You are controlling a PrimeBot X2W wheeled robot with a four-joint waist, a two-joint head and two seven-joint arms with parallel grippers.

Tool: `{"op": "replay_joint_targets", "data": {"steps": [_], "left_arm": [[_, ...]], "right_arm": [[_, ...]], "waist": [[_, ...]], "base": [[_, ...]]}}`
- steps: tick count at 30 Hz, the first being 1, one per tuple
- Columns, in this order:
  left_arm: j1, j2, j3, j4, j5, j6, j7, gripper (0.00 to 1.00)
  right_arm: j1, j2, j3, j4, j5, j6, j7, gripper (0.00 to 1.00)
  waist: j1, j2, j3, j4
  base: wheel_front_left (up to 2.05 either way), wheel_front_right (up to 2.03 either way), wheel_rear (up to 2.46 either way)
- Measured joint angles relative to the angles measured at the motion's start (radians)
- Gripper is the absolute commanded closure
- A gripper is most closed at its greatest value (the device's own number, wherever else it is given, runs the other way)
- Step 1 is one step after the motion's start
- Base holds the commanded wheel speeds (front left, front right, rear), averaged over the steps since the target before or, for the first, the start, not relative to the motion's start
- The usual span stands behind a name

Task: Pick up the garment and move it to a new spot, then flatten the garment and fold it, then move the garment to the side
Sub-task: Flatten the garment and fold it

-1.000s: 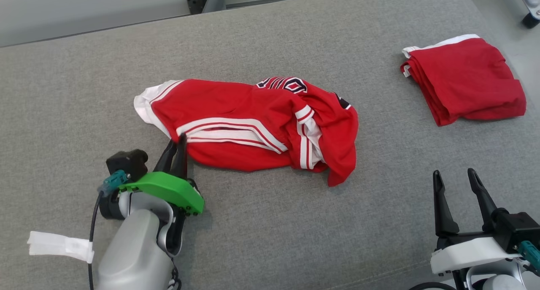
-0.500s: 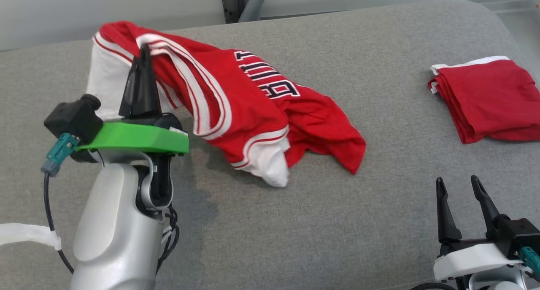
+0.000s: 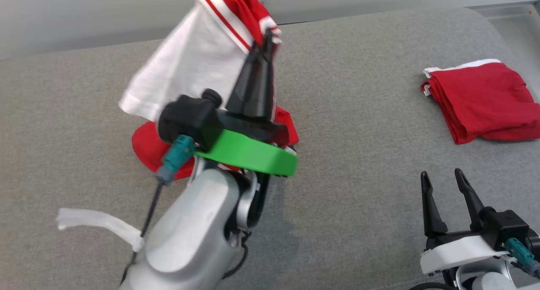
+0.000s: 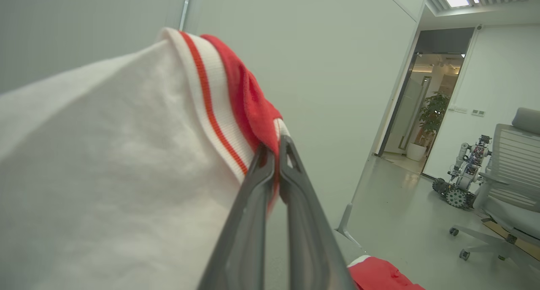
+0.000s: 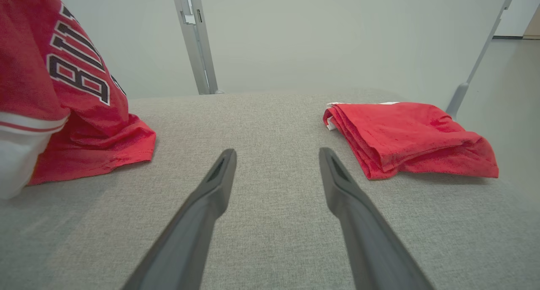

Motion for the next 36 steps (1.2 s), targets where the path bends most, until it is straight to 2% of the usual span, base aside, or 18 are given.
{"op": "replay_joint_targets", "data": {"steps": [4, 5, 11, 17, 19, 20, 21, 22, 29, 36], "left_arm": [[-0.031, 0.000, -0.199, 0.061, -0.069, 0.015, -0.010, 1.00], [-0.031, 0.000, -0.199, 0.061, -0.069, 0.015, -0.010, 1.00], [-0.107, -0.001, -0.415, 0.190, -0.123, 0.017, -0.012, 1.00], [-0.199, -0.001, -0.495, 0.250, -0.158, 0.038, -0.015, 1.00], [-0.212, 0.000, -0.504, 0.236, -0.161, 0.014, -0.015, 0.99], [-0.212, -0.001, -0.508, 0.231, -0.169, -0.001, -0.015, 0.68], [-0.211, -0.001, -0.511, 0.228, -0.184, -0.020, -0.015, 0.10], [-0.209, -0.002, -0.509, 0.227, -0.199, -0.034, -0.015, 0.00], [-0.190, 0.000, -0.506, 0.239, -0.246, -0.077, -0.016, 0.00], [-0.189, -0.001, -0.541, 0.209, -0.346, -0.116, -0.016, 0.00]], "right_arm": [[-0.035, 0.000, 0.014, 0.010, 0.019, 0.000, 0.000, 0.00], [-0.035, 0.000, 0.014, 0.010, 0.019, 0.000, 0.000, 0.00], [-0.075, -0.001, 0.038, 0.024, 0.058, 0.000, 0.000, 0.00], [-0.094, -0.001, 0.063, 0.042, 0.115, 0.000, 0.000, 0.00], [-0.095, -0.001, 0.068, 0.048, 0.131, 0.000, 0.000, 0.00], [-0.095, -0.001, 0.069, 0.050, 0.138, 0.000, 0.000, 0.00], [-0.095, -0.001, 0.072, 0.051, 0.143, 0.000, 0.000, 0.00], [-0.095, -0.001, 0.073, 0.054, 0.148, 0.000, 0.000, 0.00], [-0.102, -0.001, 0.062, 0.062, 0.160, 0.000, 0.000, 0.00], [-0.105, 0.000, 0.047, 0.062, 0.146, 0.000, 0.000, 0.00]], "waist": [[0.0000, 0.0000, 0.023, -0.045], [0.0000, 0.0000, 0.023, -0.045], [0.0000, 0.0001, 0.066, -0.134], [0.0000, 0.0000, 0.110, -0.230], [0.0000, 0.0000, 0.125, -0.260], [0.0000, 0.0001, 0.133, -0.274], [0.0000, 0.0000, 0.141, -0.287], [0.0000, 0.0000, 0.149, -0.298], [0.0001, 0.0001, 0.207, -0.338], [0.0000, 0.0001, 0.210, -0.301]], "base": [[0.00, 0.00, 0.00], [0.00, 0.00, 0.00], [0.00, 0.00, 0.00], [0.00, 0.00, 0.00], [0.00, 0.00, 0.00], [0.00, 0.00, 0.00], [0.00, 0.00, 0.00], [0.00, 0.00, 0.00], [0.00, 0.00, 0.00], [0.00, 0.00, 0.00]]}}
